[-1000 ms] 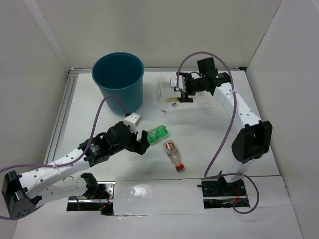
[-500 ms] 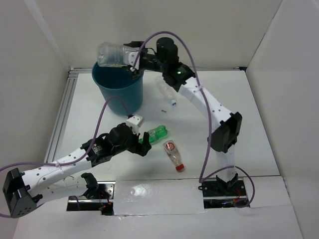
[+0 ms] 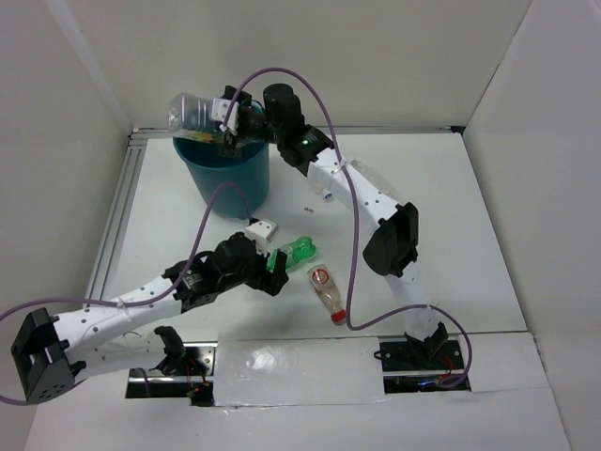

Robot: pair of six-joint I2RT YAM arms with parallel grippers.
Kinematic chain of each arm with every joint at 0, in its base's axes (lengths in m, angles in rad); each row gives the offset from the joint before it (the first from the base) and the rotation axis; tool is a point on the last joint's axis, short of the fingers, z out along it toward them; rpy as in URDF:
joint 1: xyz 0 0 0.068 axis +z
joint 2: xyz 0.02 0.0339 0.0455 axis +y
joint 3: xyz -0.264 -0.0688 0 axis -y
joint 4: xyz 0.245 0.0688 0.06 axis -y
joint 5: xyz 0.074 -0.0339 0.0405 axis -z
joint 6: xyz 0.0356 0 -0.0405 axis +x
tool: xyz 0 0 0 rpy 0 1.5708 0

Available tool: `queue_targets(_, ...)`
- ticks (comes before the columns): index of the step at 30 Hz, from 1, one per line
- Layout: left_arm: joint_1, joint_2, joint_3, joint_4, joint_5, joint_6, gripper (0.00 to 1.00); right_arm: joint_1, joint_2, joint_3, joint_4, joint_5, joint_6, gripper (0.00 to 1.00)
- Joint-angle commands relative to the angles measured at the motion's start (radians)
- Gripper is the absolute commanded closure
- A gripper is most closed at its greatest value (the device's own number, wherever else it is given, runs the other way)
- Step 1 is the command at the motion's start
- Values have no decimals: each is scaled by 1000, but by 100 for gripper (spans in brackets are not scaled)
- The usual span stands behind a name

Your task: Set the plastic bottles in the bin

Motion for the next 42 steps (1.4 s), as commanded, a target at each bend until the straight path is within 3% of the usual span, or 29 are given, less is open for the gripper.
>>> queue_targets(1, -5, 47, 24, 69, -1, 60, 1, -15, -61, 115, 63, 36, 82, 0)
queue_targets(9, -5, 185, 97, 88, 30, 128, 1, -115, -157, 71, 40, 4, 242, 0)
queue_targets(15, -5, 181, 107, 99, 44, 116, 1, -115, -113, 30, 125, -27, 351, 0)
queue_targets(19, -5, 119, 56, 89, 19, 91, 1, -106, -50, 109, 144, -45, 391, 0)
queue_targets(33, -5, 26, -7, 71, 8, 49, 1, -24, 8, 122, 119, -36, 337, 0)
queue_targets(38, 4, 47, -7, 91, -2, 89, 1, -24, -36, 149, 116, 74, 319, 0)
queue_targets(40, 18, 104, 18, 100, -2, 117, 1, -47, -84, 160, 57, 210, 338, 0)
queue_targets(42, 32, 148, 40, 126, 21, 175, 1, -122, -125, 119, -9, 245, 395, 3)
